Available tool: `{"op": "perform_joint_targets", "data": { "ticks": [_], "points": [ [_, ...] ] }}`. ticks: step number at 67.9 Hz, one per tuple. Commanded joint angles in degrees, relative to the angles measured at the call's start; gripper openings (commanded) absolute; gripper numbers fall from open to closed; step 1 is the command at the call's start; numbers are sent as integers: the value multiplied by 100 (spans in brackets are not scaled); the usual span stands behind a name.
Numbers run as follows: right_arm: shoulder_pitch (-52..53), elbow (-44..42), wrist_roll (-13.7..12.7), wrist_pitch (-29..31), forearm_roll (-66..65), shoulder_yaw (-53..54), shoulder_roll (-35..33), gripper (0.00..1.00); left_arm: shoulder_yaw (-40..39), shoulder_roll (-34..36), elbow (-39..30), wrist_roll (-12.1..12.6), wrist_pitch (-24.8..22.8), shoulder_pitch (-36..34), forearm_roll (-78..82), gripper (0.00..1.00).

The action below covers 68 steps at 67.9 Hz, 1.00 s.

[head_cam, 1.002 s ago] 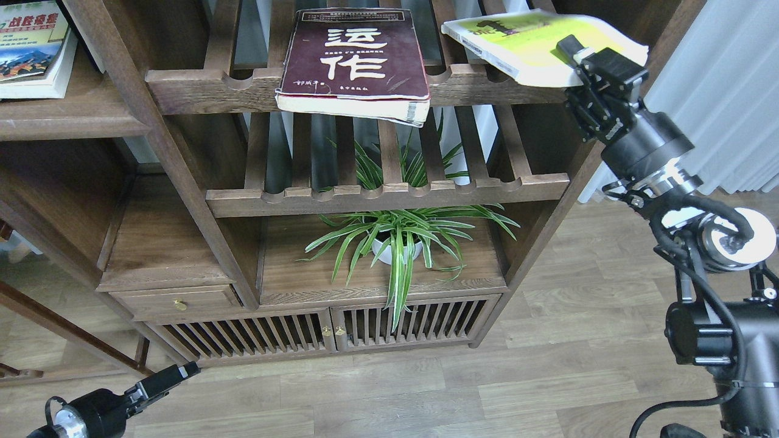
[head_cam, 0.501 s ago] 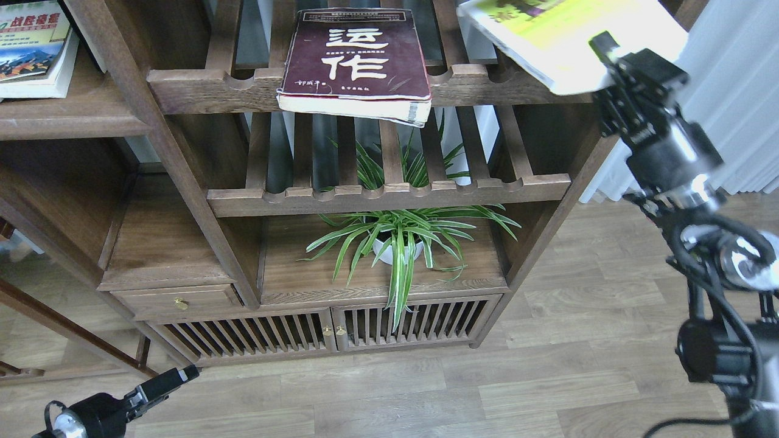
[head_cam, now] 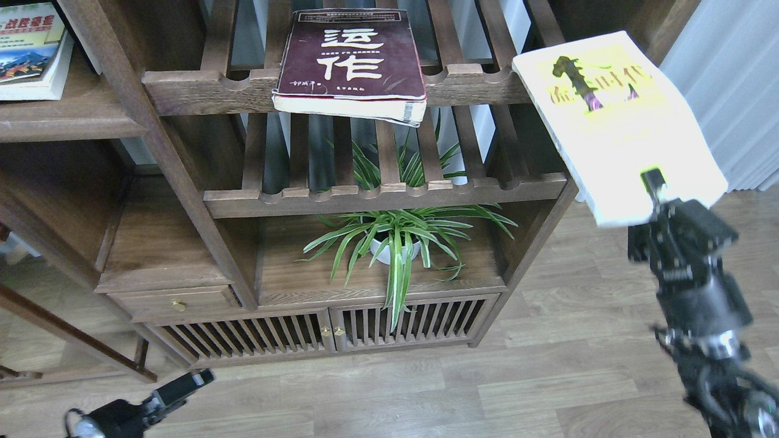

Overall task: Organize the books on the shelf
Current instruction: 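Pull the yellow-green book down toward the robot with the right gripper, then grasp the yellow-green book's edge with the left gripper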

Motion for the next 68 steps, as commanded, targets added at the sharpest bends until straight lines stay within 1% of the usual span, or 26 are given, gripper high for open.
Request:
{"op": "perform_joint_targets", "data": {
  "ticks": [1,9,20,22,23,27,33,37,49,68],
  "points": [
    [-10,-149,-2,9,-98,-629,118,1,-220,-279,-191,-9,-2,14,-2,100],
    [235,-360,-2,9,-484,-954,487,1,-474,-340,-604,-18,-2,85,-11,100],
    [762,-922,-2,9,-1205,-1165,1304,0,-843,-402,-1552,-44,-2,374,-11,100],
    [842,-1001,-2,9,-1302,-1209,1314,0,-905,-411,-1693,-44,-2,410,-11,100],
    [964,-1106,-2,9,-1415,-1340,1314,0,-1010,-411,-1894,-44,-2,479,-11,100],
    [1044,-1221,-2,9,-1478,-1490,1314,0,-1134,-411,-2054,-53,-2,577,-11,100],
    [1176,-1441,-2,9,-1487,-1727,1314,0,-1563,-411,-2502,-79,-2,840,-29,100],
    [1202,-1537,-2,9,-1487,-1807,1314,0,-1731,-411,-2660,-88,-2,972,-29,100],
    [1211,-1819,-2,9,-1487,-1877,1314,1,-1811,-472,-2907,-79,-2,1034,-29,100],
    [1203,-1731,-2,9,-1460,-1992,1314,1,-1802,-1245,-2828,17,-2,990,51,99]
  ]
}}
